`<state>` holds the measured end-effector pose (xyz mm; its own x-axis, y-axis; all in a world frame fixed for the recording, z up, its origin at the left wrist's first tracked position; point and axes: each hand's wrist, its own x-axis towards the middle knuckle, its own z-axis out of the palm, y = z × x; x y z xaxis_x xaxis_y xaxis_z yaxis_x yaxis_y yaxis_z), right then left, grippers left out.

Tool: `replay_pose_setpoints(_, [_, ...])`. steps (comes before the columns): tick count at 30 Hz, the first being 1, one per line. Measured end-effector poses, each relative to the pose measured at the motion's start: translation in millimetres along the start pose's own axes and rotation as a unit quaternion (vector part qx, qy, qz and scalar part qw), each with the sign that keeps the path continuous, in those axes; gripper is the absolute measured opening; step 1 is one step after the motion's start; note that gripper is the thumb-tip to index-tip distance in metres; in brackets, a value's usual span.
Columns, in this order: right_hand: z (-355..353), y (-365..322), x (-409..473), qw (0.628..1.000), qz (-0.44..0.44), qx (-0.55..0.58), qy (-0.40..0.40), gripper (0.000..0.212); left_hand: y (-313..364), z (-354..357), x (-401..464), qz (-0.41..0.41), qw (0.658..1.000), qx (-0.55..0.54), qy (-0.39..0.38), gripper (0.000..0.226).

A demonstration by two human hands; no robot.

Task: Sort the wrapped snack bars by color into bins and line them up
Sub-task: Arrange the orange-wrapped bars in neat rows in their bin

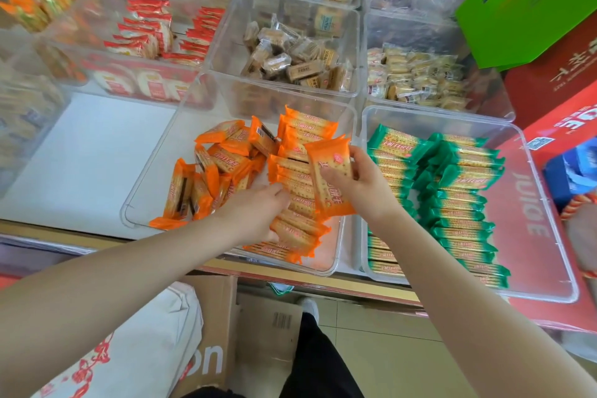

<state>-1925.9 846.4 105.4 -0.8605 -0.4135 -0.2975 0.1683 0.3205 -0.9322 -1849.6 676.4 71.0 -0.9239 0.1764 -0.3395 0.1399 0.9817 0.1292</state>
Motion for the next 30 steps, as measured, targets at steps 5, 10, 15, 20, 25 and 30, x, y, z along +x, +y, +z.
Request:
replay_pose_setpoints(5, [-3.6,2.4,-7.0,0.996,-0.054,-0.037,-0.067,0.036,-15.4,7.2,2.0,-0.009,0.996,-0.07,0.062,0.061])
replay_pose_setpoints(10, [18.4,4.1,-14.5,0.917,-0.191,-0.301,-0.182,0.051,-23.5,23.7,6.7,-0.01,0.963,-0.266,0.048,0.063])
replay_pose_setpoints(15, [43.2,5.1,-14.6,0.809,-0.213,-0.49,-0.244,0.054,-41.1,23.3,7.7,-0.031,0.927,-0.371,-0.04,0.04])
replay_pose_setpoints(20, [56.1,14.3,-13.6,0.676,-0.246,-0.647,-0.252,0.053,-56.9,12.4,8.2,-0.004,0.927,-0.361,-0.1,0.052])
replay_pose_setpoints(25, [60.1,14.1,-6.0,0.659,-0.231,-0.662,-0.274,0.063,-59.2,10.8,-5.6,-0.076,0.917,-0.386,-0.066,0.024])
replay_pose_setpoints(30, [45.6,4.7,10.0,0.805,-0.147,-0.47,-0.332,0.034,-53.6,19.0,-16.9,-0.098,0.892,-0.384,-0.217,0.046])
